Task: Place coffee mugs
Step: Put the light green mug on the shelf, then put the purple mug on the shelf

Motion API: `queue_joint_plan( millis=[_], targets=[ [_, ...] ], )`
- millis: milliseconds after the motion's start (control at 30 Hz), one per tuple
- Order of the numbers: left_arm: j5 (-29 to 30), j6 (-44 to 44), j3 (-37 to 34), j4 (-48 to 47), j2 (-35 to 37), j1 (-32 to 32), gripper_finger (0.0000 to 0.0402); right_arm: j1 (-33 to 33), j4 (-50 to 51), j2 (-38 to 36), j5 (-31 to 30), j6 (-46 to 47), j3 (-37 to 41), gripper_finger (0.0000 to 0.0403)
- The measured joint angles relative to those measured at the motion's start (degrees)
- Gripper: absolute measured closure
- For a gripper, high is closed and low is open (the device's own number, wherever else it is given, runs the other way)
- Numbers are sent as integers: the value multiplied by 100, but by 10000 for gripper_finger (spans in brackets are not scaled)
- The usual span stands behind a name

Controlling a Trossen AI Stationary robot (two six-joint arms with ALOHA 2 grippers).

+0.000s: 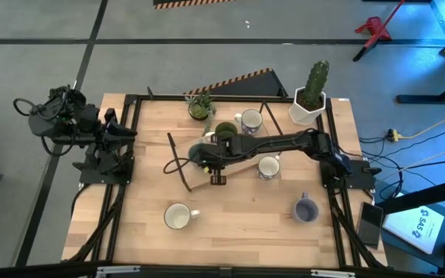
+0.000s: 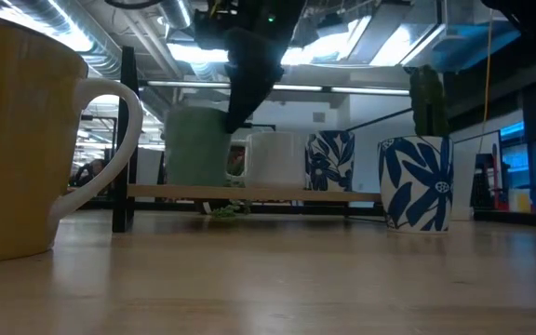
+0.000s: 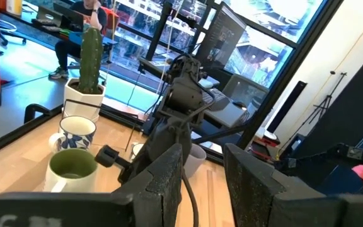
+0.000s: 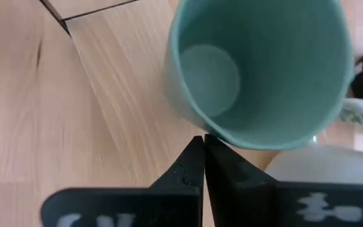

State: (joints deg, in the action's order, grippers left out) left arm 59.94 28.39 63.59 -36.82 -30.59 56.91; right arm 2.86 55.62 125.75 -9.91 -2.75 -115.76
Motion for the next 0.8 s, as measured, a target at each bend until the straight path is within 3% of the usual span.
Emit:
queue_joint_plan(
  millis=[300,500,633,800],
  targets=[
    [96,-49,-1,-17,2,1,289,-233,-1046,0,1,-352,52,402],
    [94,-49,0,-17,2,2,289,-293,-998,-9,102,-158,48,402],
    [94,-48,-1,-13,1,1,289,-244,-380,-136,428,-36,12,402],
    [94,-5,-2,2,2,0,289,58,1663,-443,407,631,-286,402]
  ],
)
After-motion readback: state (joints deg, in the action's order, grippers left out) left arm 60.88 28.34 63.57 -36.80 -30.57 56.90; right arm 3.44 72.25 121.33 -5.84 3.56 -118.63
